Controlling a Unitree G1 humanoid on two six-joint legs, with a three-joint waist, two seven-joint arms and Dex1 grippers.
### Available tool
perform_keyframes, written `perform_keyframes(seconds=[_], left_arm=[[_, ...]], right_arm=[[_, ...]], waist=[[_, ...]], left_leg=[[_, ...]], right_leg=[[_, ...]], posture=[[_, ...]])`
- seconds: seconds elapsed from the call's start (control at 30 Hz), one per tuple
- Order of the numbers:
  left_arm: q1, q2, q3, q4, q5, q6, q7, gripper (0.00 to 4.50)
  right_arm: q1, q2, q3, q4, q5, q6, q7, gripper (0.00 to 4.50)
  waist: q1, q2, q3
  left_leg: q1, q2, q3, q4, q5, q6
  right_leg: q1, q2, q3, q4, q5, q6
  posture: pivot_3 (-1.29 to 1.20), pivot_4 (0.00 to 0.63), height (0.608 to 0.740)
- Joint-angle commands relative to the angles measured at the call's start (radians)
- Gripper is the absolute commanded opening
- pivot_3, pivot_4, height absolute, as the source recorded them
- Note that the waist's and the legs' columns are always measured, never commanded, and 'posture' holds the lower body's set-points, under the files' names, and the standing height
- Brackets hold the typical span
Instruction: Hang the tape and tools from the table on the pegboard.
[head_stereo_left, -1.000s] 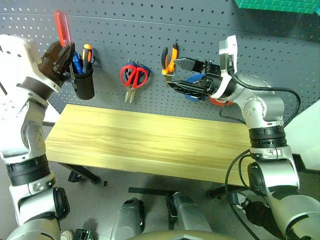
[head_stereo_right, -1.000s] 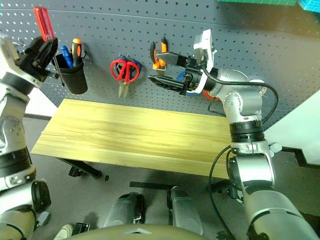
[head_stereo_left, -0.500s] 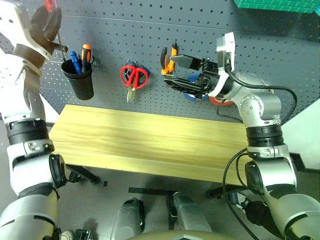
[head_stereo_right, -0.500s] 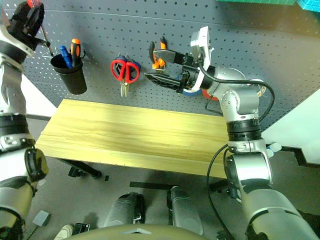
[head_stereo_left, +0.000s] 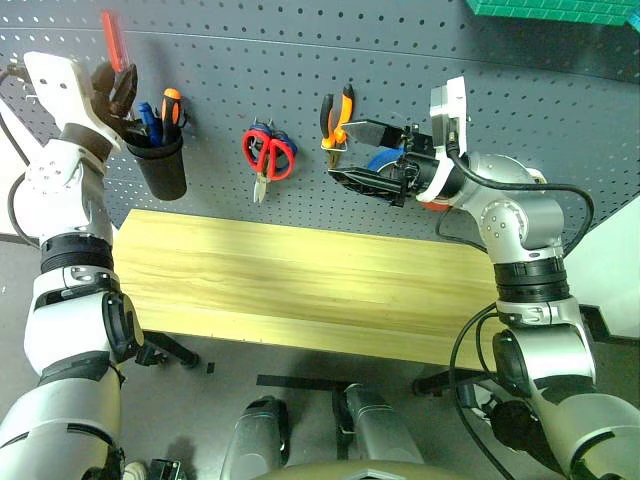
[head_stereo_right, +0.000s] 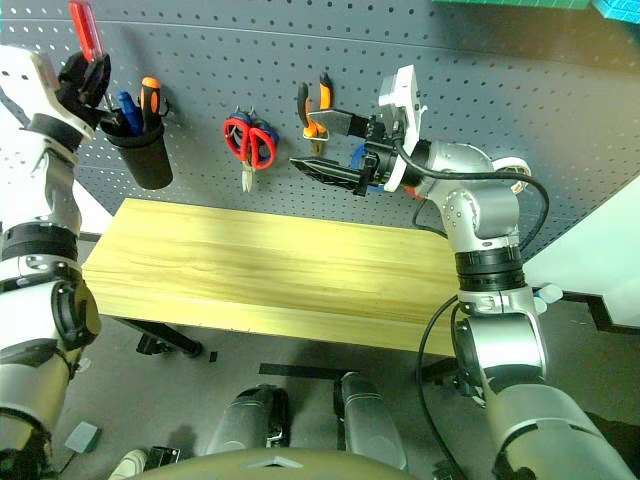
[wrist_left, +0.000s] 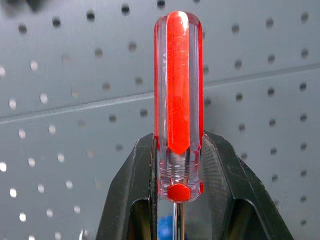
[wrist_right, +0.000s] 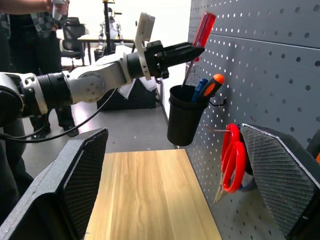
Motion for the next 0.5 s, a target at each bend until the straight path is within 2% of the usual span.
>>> perform_keyframes(seconds=[0.03, 0.17, 0.3, 0.5], left_arm=[[0.004, 0.007, 0.008, -0.025, -0.015, -0.025, -0.008, 1.8], [0.041, 0.011, 0.008, -0.091, -0.02, -0.001, -0.013, 3.09], [0.158, 0.031, 0.026, -0.272, -0.076, 0.077, -0.075, 4.32], [0.435, 0.069, 0.117, -0.652, -0.254, 0.243, -0.167, 4.32]], right_arm=[[-0.007, -0.011, -0.01, -0.039, 0.005, -0.006, -0.004, 4.5], [-0.016, -0.009, -0.009, -0.034, 0.008, -0.003, -0.001, 4.5], [-0.011, -0.026, -0.011, -0.029, 0.01, 0.006, 0.013, 4.5], [0.043, -0.074, -0.021, -0.082, 0.047, 0.069, 0.042, 4.5]], waist=[[0.001, 0.0, 0.0], [0.001, 0.0, 0.0], [-0.001, 0.0, 0.0], [0.002, 0.0, 0.0]], left_leg=[[0.0, 0.0, 0.0, 0.0, 0.0, 0.0], [0.0, 0.0, 0.0, 0.0, 0.0, 0.0], [0.0, 0.0, 0.0, 0.0, 0.0, 0.0], [0.001, 0.001, -0.001, 0.0, 0.0, 0.0]], right_leg=[[0.0, 0.0, 0.0, 0.0, 0.0, 0.0], [0.0, 0.0, 0.0, 0.0, 0.0, 0.0], [0.0, 0.0, 0.0, 0.002, 0.0, 0.0], [0.0, -0.001, 0.0, 0.004, 0.0, 0.0]], posture=[[-0.02, 0.101, 0.734], [-0.01, 0.099, 0.734], [0.0, 0.094, 0.734], [0.02, 0.101, 0.734]])
